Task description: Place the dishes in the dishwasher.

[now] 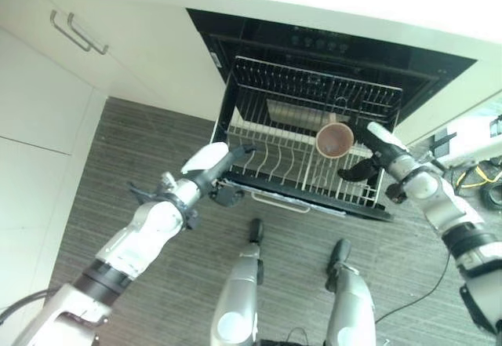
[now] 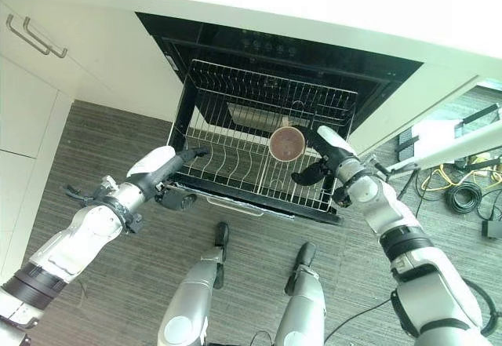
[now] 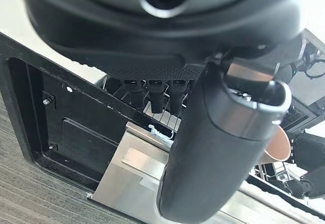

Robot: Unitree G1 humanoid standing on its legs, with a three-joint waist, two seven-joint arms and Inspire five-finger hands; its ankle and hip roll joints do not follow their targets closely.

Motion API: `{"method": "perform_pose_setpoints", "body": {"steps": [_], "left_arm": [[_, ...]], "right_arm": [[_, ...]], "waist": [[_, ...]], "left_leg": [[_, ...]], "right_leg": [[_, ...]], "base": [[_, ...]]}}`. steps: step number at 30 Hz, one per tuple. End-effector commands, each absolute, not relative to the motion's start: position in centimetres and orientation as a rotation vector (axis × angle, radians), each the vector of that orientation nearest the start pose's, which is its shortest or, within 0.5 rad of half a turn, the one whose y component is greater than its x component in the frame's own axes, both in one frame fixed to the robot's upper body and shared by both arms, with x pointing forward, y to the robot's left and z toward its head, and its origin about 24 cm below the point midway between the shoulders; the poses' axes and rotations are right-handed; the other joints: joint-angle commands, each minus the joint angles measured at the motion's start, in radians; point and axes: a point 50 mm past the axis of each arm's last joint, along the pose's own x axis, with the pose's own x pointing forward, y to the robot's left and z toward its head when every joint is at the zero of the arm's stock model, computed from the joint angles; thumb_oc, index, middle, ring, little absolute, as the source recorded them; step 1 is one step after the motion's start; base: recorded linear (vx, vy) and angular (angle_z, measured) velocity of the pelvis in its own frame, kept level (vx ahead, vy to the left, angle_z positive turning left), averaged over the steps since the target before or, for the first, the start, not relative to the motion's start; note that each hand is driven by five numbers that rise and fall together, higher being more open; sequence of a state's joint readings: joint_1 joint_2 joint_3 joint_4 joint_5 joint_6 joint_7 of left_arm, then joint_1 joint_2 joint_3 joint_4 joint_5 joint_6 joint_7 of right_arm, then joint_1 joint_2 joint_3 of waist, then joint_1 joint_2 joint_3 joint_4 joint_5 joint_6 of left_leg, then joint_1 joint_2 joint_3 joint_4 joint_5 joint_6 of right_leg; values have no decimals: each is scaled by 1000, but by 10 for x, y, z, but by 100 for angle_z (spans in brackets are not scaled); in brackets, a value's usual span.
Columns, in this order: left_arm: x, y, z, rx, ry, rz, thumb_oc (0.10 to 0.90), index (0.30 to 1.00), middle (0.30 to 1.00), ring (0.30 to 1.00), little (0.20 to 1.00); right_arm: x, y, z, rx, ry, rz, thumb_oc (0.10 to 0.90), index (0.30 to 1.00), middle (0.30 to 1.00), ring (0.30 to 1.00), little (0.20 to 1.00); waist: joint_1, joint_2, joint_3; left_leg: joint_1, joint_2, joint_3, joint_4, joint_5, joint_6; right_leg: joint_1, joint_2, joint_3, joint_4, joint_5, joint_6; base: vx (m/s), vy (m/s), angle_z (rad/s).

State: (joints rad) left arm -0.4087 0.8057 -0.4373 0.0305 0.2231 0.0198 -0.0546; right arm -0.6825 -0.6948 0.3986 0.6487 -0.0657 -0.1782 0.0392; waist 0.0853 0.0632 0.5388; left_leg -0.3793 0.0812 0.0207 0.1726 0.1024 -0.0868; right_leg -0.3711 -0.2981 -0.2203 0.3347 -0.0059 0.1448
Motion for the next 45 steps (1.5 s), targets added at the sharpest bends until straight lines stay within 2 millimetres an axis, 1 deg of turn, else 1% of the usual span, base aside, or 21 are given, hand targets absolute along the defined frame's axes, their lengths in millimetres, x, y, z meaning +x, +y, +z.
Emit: {"method": "perform_pose_setpoints", "body": {"steps": [1,4,6,11,13,16,20,24,28,31,33,35,36,39,41,45], "left_arm": [[307,183,171,1125,-410,-270,800,900,900,900,900],[307,184,167,1110,-396,-244,800,900,900,900,900],[307,184,166,1104,-389,-237,800,900,900,900,900],[304,188,160,1089,-363,-216,800,900,900,900,900],[302,191,154,1083,-345,-206,800,900,900,900,900],[299,195,148,1077,-323,-202,800,900,900,900,900],[295,197,141,1071,-303,-201,800,900,900,900,900],[291,199,136,1066,-286,-200,800,900,900,900,900],[286,201,128,1058,-262,-192,800,900,900,900,900],[280,205,118,1047,-240,-171,800,900,900,900,900],[272,211,105,1040,-199,-148,800,900,900,900,900],[263,219,92,1034,-148,-142,800,900,900,900,900],[260,221,87,1031,-133,-146,800,900,900,900,900],[257,225,81,1029,-102,-153,800,900,900,900,900],[256,227,79,1028,-94,-151,800,900,900,900,900],[255,232,77,1024,-75,-138,800,900,900,900,900]], "right_arm": [[348,-274,108,-848,35,-27,800,900,900,900,900],[342,-272,109,-756,-32,-106,800,900,900,900,900],[339,-273,108,-719,-49,-129,800,900,900,900,900],[329,-269,102,-600,-77,-188,800,900,900,900,900],[324,-270,99,-556,-89,-213,800,900,900,900,900],[318,-269,97,-534,-104,-217,800,900,900,900,900],[314,-267,94,-529,-105,-207,800,900,900,900,900],[311,-265,95,-517,-125,-197,800,900,900,900,900],[306,-257,96,-472,-172,-168,800,900,900,900,900],[299,-251,97,-403,-226,-140,800,900,900,900,900],[289,-247,100,-342,-283,-115,800,900,900,900,900],[279,-243,100,-261,-319,-87,800,900,900,900,900],[275,-243,99,-224,-327,-81,800,900,900,900,900],[269,-241,100,-151,-356,-95,800,900,900,900,900],[267,-242,100,-128,-368,-99,800,900,900,900,900],[262,-246,106,-2,-408,-113,800,900,900,900,900]], "waist": [[-13,-7,-19],[-33,-4,-19],[-40,-3,-19],[-62,2,-19],[-72,4,-19],[-81,6,-22],[-84,11,-37],[-84,15,-50],[-85,13,-69],[-85,9,-93],[-85,2,-135],[-81,-7,-199],[-77,-10,-223],[-67,-17,-279],[-65,-18,-291],[-54,-24,-320]], "left_leg": [[23,63,42,127,-242,5],[33,64,51,127,-249,6],[39,64,55,127,-252,6],[77,71,70,127,-260,5],[101,74,75,127,-265,5],[124,76,81,127,-269,5],[135,75,83,127,-273,6],[141,74,88,127,-274,6],[151,77,92,127,-276,7],[172,82,95,127,-282,9],[203,89,100,127,-290,9],[234,100,104,127,-286,9],[257,107,104,127,-296,7],[285,120,99,127,-290,4],[293,122,96,127,-291,3],[313,130,85,127,-294,0]], "right_leg": [[5,-44,44,-35,-21,79],[9,-40,58,-35,-26,77],[13,-39,62,-35,-28,77],[41,-35,74,-35,-38,73],[60,-33,77,-35,-43,71],[80,-31,81,-35,-48,70],[91,-34,83,-35,-55,68],[99,-38,80,-35,-59,67],[114,-39,75,-35,-66,66],[139,-38,68,-35,-76,63],[176,-35,60,-35,-93,64],[217,-31,46,-35,-105,60],[244,-29,38,-35,-120,60],[286,-20,25,-35,-135,53],[297,-17,23,-35,-141,51],[326,-10,17,-35,-157,48]], "base": [[-1,55,-9],[-1,56,-5],[4,40,-13],[15,34,-6],[38,25,-22],[31,19,-12],[26,13,-3],[12,14,-8],[3,-4,-2],[26,-25,-5],[86,-62,-6],[117,-121,-2],[124,-122,-3],[90,-110,1],[37,-74,3],[28,-58,0]]}}
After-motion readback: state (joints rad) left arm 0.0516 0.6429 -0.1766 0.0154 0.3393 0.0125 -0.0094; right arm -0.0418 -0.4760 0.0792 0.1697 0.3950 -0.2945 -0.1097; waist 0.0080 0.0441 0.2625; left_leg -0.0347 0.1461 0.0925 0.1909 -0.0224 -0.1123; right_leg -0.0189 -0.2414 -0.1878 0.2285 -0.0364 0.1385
